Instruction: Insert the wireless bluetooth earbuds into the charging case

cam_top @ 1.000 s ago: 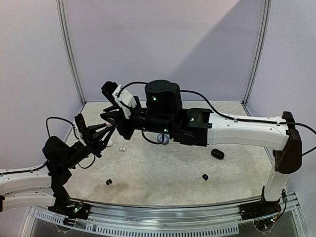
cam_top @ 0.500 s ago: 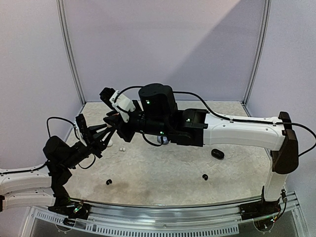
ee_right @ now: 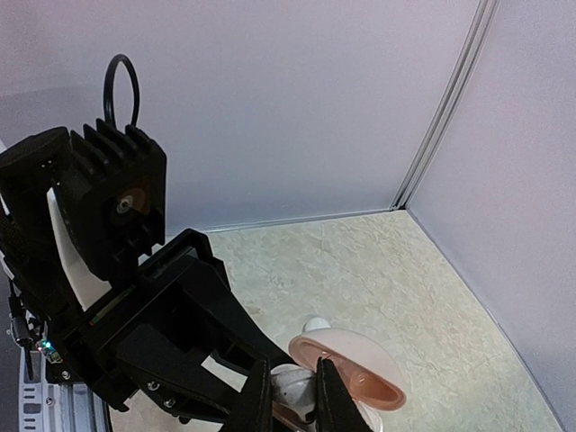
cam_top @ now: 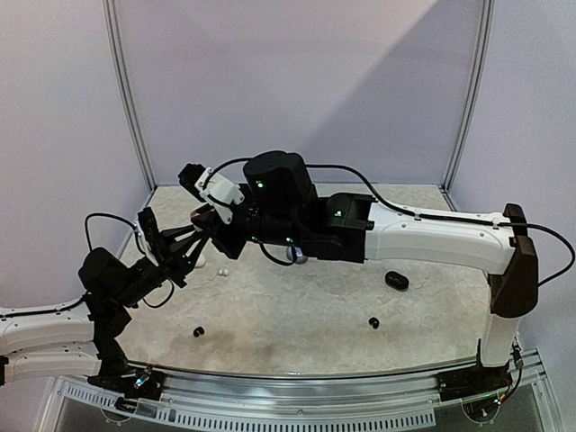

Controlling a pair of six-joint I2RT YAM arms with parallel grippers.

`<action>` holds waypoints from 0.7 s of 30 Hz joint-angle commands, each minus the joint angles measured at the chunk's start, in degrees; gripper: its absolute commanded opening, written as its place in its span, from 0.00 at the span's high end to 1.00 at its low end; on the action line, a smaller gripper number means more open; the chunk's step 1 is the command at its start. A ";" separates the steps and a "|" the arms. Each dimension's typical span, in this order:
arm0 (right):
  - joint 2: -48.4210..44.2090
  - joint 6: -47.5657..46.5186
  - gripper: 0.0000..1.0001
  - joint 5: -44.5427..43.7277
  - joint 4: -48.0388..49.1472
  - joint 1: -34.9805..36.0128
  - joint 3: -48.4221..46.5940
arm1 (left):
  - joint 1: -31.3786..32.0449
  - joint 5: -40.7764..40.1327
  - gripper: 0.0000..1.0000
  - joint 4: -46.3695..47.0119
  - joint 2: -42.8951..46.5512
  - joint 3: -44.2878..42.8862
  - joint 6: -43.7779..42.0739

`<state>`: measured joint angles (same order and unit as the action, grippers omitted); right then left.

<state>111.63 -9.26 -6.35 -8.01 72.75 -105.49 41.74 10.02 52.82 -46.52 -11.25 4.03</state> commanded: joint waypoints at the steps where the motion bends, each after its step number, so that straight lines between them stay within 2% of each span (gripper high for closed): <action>1: 2.59 0.47 0.80 -0.83 -3.55 0.36 -1.58 | 0.80 1.06 1.00 1.42 0.02 0.70 -1.01; 3: 2.62 0.42 0.70 -1.19 -3.58 0.34 -1.67 | 0.80 1.08 1.00 1.43 0.02 0.70 -1.04; 5: 2.56 0.38 0.66 -1.29 -3.78 0.30 -1.96 | 0.80 1.22 1.00 1.42 0.05 0.70 -1.02; 21: -1.63 -0.75 0.54 0.13 -4.84 0.35 -2.92 | 0.89 1.38 1.00 1.38 -0.02 0.74 -0.70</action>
<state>112.33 -9.58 -6.74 -10.76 73.12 -107.46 41.74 10.13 52.34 -46.54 -11.25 3.81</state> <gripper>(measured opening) 0.453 0.173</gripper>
